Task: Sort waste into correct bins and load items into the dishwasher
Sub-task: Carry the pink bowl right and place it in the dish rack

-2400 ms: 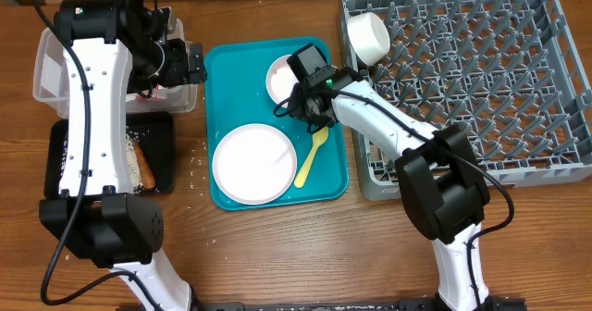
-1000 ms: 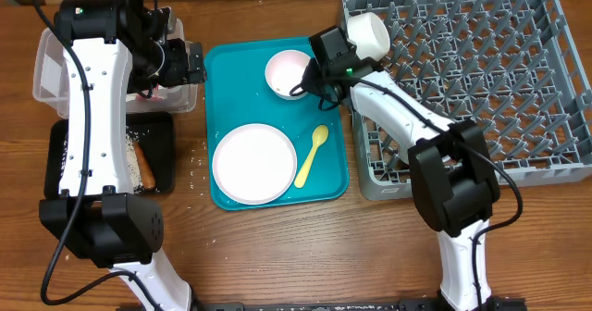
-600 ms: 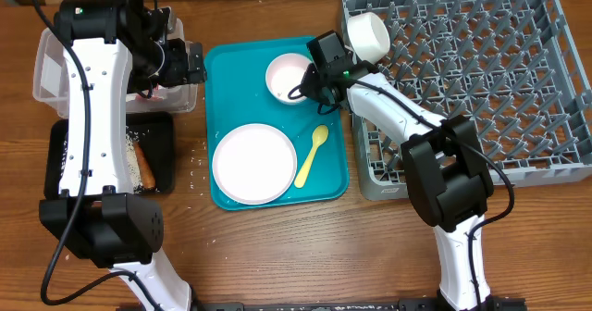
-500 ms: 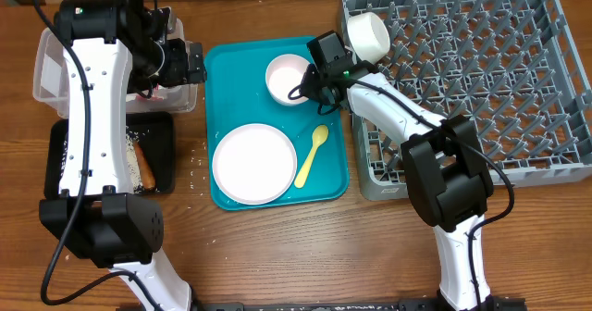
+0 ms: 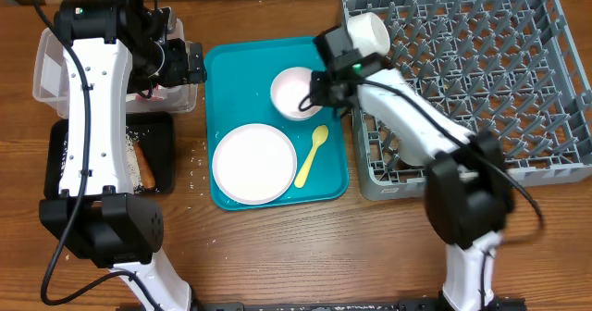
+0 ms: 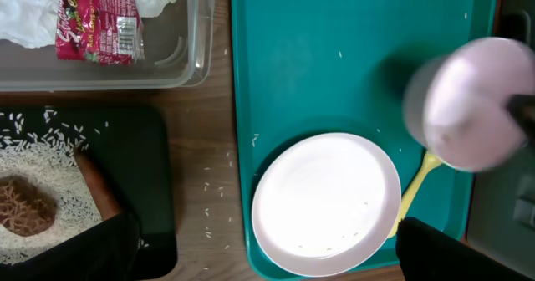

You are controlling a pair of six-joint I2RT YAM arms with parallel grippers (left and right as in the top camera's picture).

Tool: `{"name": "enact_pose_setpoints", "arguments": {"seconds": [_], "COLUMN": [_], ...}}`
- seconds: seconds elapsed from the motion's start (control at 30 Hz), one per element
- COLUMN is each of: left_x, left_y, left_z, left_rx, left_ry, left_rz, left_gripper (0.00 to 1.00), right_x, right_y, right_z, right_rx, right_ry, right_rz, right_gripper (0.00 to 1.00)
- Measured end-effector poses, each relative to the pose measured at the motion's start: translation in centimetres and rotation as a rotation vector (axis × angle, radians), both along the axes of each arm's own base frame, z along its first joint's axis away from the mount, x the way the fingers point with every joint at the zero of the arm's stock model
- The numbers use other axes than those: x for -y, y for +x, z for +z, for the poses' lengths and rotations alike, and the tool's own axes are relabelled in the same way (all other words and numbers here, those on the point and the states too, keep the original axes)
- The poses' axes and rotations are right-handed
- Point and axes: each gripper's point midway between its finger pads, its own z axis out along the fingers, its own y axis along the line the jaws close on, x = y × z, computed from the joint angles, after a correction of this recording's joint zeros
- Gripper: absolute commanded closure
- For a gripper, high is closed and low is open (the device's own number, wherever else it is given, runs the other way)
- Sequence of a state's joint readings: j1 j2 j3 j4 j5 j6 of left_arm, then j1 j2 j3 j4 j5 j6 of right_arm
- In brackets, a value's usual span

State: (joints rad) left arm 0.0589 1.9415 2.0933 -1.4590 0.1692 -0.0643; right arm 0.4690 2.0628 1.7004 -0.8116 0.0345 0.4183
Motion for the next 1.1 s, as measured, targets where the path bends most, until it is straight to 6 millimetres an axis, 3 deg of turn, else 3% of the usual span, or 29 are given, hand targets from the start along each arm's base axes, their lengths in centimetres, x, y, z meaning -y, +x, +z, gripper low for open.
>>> {"name": "enact_pose_setpoints", "arguments": {"seconds": [0.07, 0.13, 0.27, 0.33, 0.4, 0.73, 0.93, 1.1], "left_x": [0.0, 0.0, 0.0, 0.0, 0.0, 0.0, 0.0, 0.0], "left_y": [0.0, 0.0, 0.0, 0.0, 0.0, 0.0, 0.0, 0.0], "left_z": [0.0, 0.0, 0.0, 0.0, 0.0, 0.0, 0.0, 0.0], "left_rx": [0.0, 0.0, 0.0, 0.0, 0.0, 0.0, 0.0, 0.0], "left_ry": [0.0, 0.0, 0.0, 0.0, 0.0, 0.0, 0.0, 0.0], "left_rz": [0.0, 0.0, 0.0, 0.0, 0.0, 0.0, 0.0, 0.0], "left_gripper": [0.0, 0.0, 0.0, 0.0, 0.0, 0.0, 0.0, 0.0], "right_x": [1.7, 4.4, 8.8, 10.7, 12.2, 17.5, 18.9, 19.1], "right_y": [-0.2, -0.5, -1.0, -1.1, -1.0, -0.2, -0.3, 0.3], "right_z": [4.4, 10.2, 18.0, 20.1, 20.6, 18.4, 18.6, 17.1], "right_rx": [0.085, 0.211, 0.407, 0.466, 0.486, 0.442, 0.428, 0.367], "right_ry": [-0.052, -0.117, -0.214, -0.278, -0.353, -0.823, -0.994, -1.122], "right_rz": [-0.013, -0.065, -0.189, -0.237, -0.262, -0.331, -0.343, -0.272], "right_gripper": [0.96, 0.96, 0.96, 0.96, 0.96, 0.96, 0.96, 0.96]}}
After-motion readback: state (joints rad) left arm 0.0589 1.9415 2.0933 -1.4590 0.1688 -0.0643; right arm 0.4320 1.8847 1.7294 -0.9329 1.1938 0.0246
